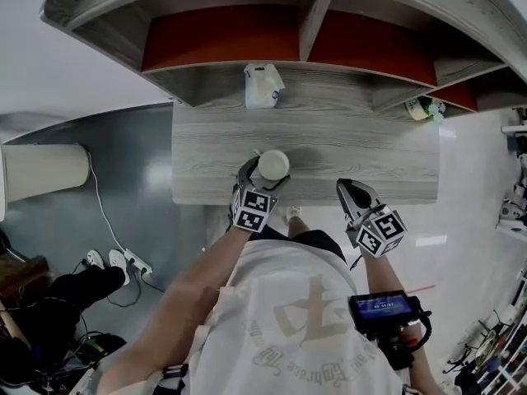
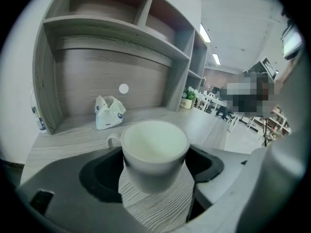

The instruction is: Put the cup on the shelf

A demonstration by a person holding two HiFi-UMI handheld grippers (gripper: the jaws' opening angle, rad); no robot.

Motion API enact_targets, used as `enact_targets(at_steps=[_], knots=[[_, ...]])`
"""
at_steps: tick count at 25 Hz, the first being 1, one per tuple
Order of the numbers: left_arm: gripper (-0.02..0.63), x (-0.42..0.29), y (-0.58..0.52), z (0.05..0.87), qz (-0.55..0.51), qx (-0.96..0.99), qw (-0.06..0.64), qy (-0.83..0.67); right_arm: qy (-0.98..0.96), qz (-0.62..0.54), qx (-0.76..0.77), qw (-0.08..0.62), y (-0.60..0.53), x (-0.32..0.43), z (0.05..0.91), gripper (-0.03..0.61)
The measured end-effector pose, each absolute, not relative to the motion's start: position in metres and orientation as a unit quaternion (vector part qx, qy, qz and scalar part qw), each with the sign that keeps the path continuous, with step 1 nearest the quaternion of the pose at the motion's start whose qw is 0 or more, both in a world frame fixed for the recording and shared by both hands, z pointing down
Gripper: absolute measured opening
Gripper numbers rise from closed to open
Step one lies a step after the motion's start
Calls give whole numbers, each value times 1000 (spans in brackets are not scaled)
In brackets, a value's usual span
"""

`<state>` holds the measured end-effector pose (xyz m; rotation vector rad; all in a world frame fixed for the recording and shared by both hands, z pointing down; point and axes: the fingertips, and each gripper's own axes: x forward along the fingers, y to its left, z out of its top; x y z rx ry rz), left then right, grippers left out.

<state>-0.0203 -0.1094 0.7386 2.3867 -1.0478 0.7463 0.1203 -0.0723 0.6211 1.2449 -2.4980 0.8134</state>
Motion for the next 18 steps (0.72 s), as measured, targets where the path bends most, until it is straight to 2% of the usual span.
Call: enact_targets(at_steps=[18], knots=[[408,-38,-102,673,220,870,214,-387,-877,257,395,93,-87,97,604,5]])
